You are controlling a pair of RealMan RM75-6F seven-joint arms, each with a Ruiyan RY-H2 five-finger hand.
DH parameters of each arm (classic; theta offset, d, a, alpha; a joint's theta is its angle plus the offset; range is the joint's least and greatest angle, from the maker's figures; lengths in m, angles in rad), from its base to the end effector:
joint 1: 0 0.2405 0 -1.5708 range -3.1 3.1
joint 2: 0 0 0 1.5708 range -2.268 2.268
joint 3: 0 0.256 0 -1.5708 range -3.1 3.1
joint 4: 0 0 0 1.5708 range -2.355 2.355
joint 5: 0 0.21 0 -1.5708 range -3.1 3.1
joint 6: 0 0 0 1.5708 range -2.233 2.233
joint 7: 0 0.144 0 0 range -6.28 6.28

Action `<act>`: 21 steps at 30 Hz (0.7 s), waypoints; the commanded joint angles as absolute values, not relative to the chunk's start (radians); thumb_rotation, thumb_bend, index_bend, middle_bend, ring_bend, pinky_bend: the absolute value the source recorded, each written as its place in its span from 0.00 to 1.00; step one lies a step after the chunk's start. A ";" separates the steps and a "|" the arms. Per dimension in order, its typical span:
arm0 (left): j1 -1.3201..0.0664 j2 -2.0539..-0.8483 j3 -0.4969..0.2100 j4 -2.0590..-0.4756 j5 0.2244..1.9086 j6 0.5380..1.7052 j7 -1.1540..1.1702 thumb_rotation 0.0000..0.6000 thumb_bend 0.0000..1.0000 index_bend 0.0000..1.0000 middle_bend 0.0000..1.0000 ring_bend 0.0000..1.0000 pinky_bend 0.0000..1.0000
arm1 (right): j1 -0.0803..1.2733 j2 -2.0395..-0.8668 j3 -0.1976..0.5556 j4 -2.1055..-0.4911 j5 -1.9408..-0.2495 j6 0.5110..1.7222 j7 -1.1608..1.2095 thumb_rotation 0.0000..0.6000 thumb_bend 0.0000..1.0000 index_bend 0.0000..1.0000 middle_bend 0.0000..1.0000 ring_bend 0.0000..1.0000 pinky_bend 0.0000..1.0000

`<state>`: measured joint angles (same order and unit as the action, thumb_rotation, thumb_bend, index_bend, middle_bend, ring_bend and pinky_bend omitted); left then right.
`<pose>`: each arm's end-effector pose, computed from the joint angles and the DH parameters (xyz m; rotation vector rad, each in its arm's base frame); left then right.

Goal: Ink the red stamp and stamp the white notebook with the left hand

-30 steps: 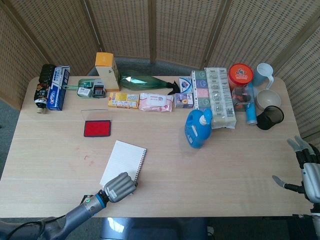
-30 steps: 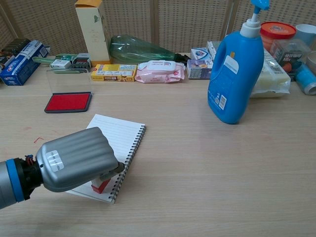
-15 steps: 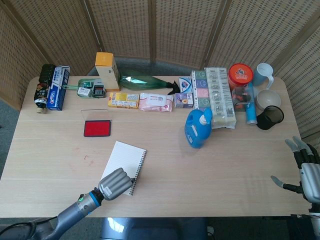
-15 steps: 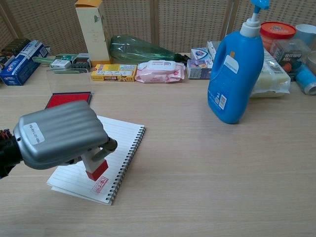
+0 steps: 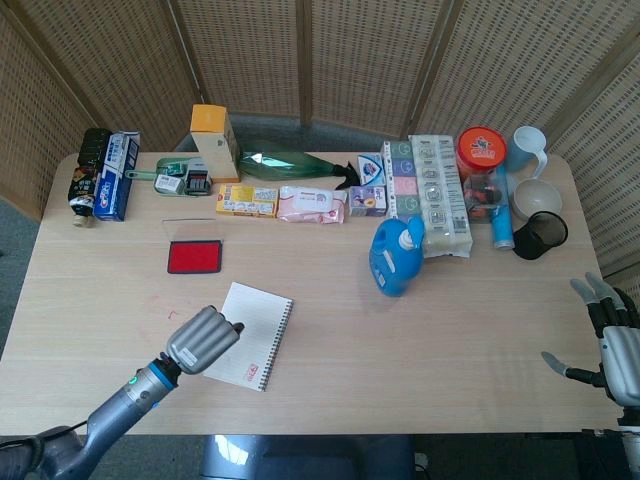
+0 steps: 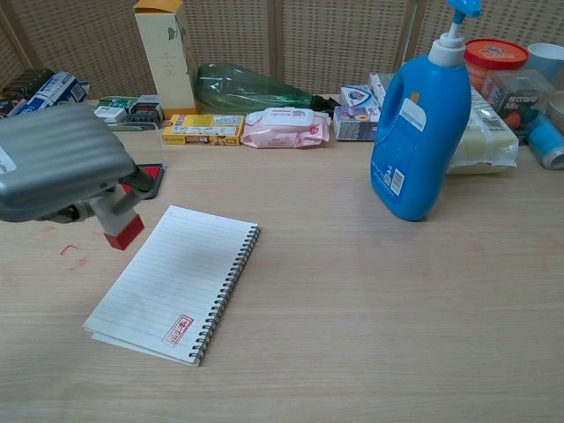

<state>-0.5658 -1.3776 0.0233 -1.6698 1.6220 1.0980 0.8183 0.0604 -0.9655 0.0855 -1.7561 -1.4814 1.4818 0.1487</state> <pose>-0.1637 0.2480 0.0118 -2.1526 -0.0888 -0.7288 -0.2954 -0.1794 0.1986 1.2965 -1.0021 1.0160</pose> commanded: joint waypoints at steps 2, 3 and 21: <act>-0.544 -1.352 0.006 -1.618 1.570 1.112 0.781 1.00 0.36 0.64 1.00 1.00 1.00 | 0.061 -0.966 0.084 -1.758 -1.484 1.482 0.147 0.87 0.00 0.03 0.00 0.00 0.00; -0.538 -1.346 0.000 -1.592 1.543 1.111 0.769 1.00 0.36 0.64 1.00 1.00 1.00 | 0.061 -0.966 0.083 -1.759 -1.485 1.481 0.145 0.87 0.00 0.03 0.00 0.00 0.00; -0.549 -1.438 -0.023 -1.365 1.388 1.024 0.760 1.00 0.35 0.64 1.00 1.00 1.00 | 0.069 -0.980 0.079 -1.759 -1.480 1.465 0.113 0.86 0.00 0.03 0.00 0.00 0.00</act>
